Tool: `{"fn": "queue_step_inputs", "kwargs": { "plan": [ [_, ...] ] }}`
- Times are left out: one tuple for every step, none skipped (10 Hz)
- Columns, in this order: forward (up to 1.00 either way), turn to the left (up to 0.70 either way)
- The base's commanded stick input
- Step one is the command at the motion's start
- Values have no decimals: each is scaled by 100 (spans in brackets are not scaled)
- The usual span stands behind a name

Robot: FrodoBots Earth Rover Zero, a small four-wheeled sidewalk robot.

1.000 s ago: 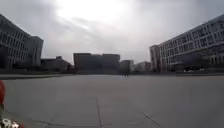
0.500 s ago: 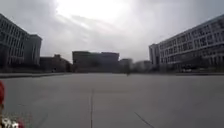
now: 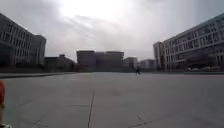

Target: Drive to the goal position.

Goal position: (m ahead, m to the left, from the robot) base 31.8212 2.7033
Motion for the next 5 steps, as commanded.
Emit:
{"fn": "queue_step_inputs", "kwargs": {
  "plan": [
    [100,0],
    [100,0],
    [100,0],
    [100,0],
    [100,0]
  ]
}}
